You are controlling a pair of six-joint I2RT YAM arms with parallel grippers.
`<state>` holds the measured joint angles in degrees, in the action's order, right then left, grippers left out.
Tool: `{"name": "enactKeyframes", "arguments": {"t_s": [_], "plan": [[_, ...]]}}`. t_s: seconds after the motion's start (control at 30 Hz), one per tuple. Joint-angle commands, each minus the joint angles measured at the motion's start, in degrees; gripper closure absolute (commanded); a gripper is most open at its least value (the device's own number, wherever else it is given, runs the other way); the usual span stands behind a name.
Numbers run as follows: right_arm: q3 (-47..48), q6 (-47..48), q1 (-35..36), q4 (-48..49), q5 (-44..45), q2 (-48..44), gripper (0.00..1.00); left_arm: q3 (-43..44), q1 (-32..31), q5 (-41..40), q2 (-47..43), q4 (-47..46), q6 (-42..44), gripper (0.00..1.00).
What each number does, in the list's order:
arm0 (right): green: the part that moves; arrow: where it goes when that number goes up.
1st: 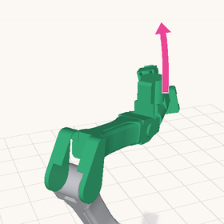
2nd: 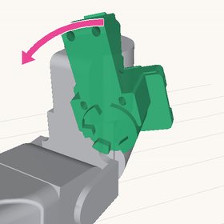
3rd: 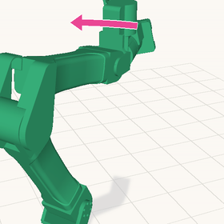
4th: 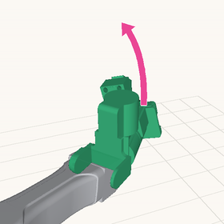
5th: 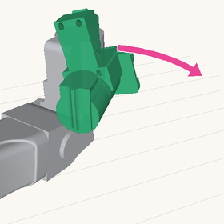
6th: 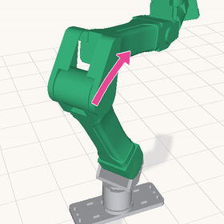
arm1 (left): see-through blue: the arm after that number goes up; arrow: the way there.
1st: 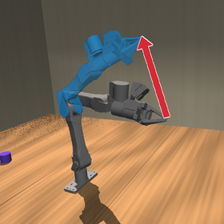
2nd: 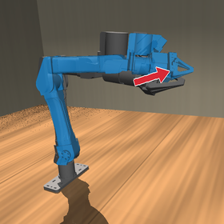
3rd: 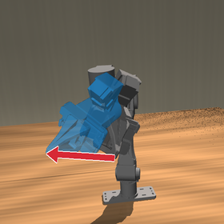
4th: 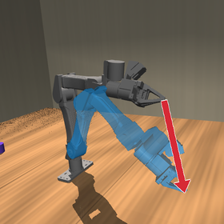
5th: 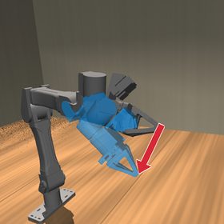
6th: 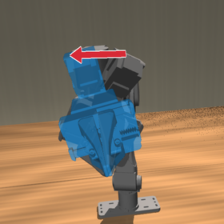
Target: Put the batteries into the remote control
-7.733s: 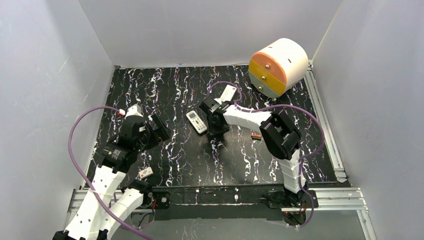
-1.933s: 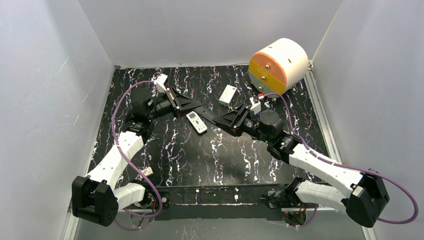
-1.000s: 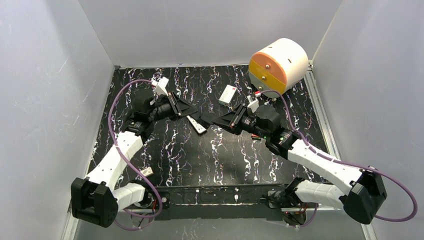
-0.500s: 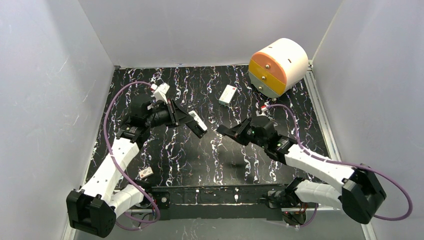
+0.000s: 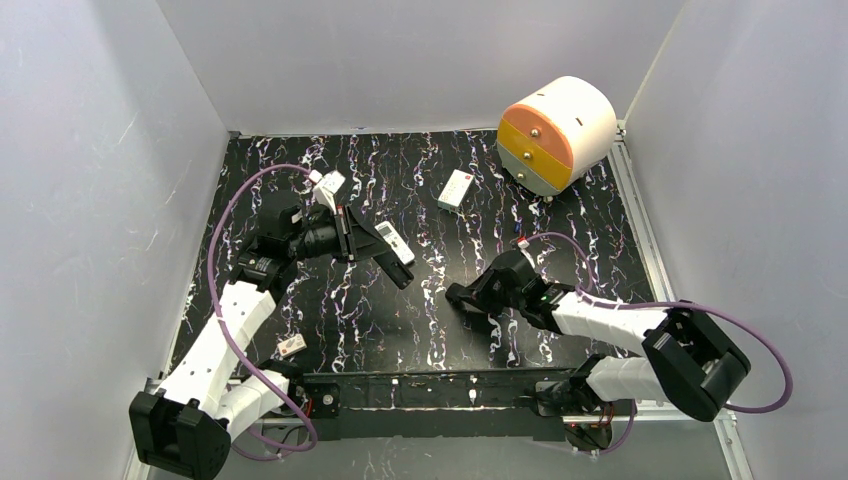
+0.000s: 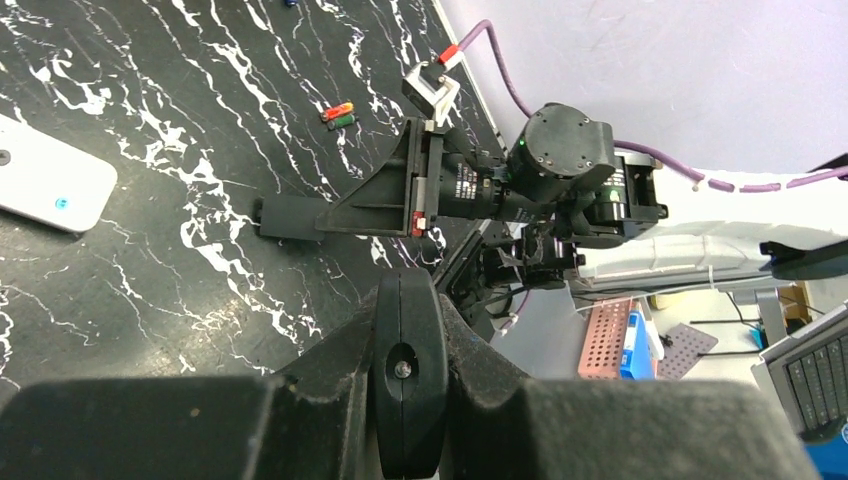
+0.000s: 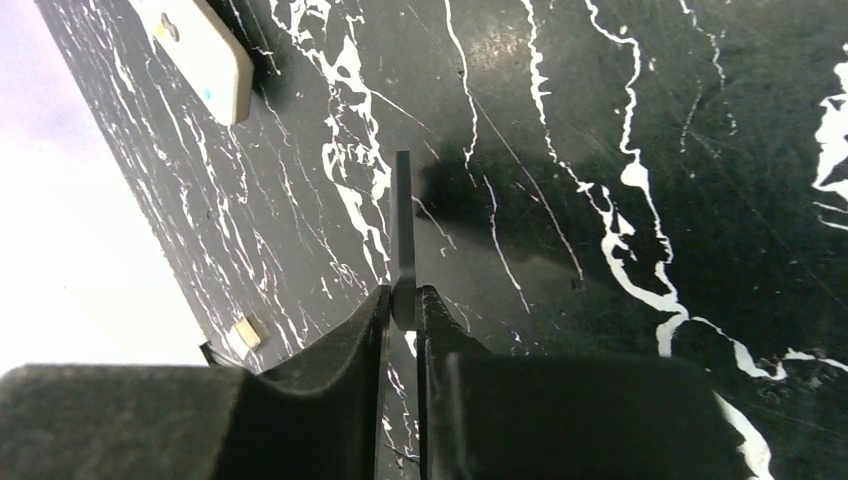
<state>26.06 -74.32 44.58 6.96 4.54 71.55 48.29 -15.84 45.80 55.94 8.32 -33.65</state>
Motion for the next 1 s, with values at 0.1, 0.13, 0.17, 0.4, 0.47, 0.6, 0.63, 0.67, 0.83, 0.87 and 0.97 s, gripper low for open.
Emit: {"name": "enactKeyframes", "arguments": {"t_s": [0.1, 0.13, 0.17, 0.4, 0.47, 0.6, 0.63, 0.67, 0.83, 0.87, 0.97], "plan": [[2.2, 3.4, -0.3, -5.9, 4.6, -3.5, 0.38, -1.0, 0.2, 5.7, -0.3, -5.1, -2.3, 1.0], [2.9, 4.1, -0.3, -7.6, 5.4, -4.4, 0.32, -1.2, 0.3, 6.4, 0.1, -6.2, -2.9, 1.0], [3.6, 5.1, -0.3, -9.3, 6.1, -5.3, 0.28, -1.0, 0.2, 7.0, 0.5, -6.7, -3.3, 1.0], [9.4, 25.1, -0.3, -0.5, -7.5, -11.8, 0.21, -0.5, 0.1, 11.1, 0.8, -10.2, -3.6, 1.0], [10.3, 31.8, -0.2, 9.4, -21.4, -12.9, 0.14, -0.6, 0.1, 12.7, 0.5, -10.7, -3.0, 1.0], [14.3, 36.4, -0.3, 13.7, -37.5, -11.4, 0.09, -0.2, 0.1, 16.6, 0.2, -10.9, -1.2, 1.0], [15.7, 36.8, -0.2, 13.8, -40.0, -10.5, 0.08, 0.0, 0.1, 17.3, -0.1, -10.9, -0.6, 1.0], [16.6, 36.9, -0.1, 14.5, -42.6, -9.8, 0.08, 0.2, 0.1, 18.1, -0.2, -10.7, -0.1, 1.0], [20.8, 37.1, 1.6, 15.1, -47.8, -6.6, 0.09, 0.9, 0.1, 20.7, -0.9, -10.9, 0.3, 1.0], [21.6, 37.5, 2.1, 14.5, -48.6, -5.7, 0.11, 1.1, 0.1, 21.1, -0.9, -11.0, 0.3, 1.0], [24.0, 38.9, 3.5, 11.2, -49.5, -3.5, 0.19, 1.7, 0.0, 22.1, -1.1, -11.0, 0.3, 1.0]]}}
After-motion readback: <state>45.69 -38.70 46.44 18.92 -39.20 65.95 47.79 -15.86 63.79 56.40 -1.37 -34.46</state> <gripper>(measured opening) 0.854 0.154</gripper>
